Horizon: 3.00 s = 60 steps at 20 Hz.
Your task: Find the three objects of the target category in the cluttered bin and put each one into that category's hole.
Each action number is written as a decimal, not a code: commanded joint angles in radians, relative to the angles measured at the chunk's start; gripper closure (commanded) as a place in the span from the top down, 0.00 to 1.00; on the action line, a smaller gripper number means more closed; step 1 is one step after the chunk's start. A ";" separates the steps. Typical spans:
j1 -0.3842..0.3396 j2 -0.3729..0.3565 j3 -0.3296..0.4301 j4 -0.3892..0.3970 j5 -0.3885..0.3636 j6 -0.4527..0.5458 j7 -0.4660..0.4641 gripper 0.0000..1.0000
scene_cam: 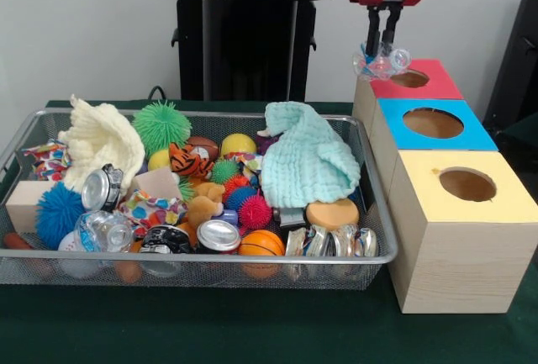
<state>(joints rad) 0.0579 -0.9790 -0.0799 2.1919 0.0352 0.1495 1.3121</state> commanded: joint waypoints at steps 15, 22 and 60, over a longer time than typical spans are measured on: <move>0.165 0.044 -0.176 -0.053 0.077 0.123 0.238 0.00; 0.194 0.175 -0.187 -0.170 0.118 0.069 0.267 0.00; 0.446 0.487 -0.319 -0.533 0.377 0.187 0.421 0.00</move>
<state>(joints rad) 0.5110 -0.5864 -0.4323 1.7368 0.3605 0.2439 1.4601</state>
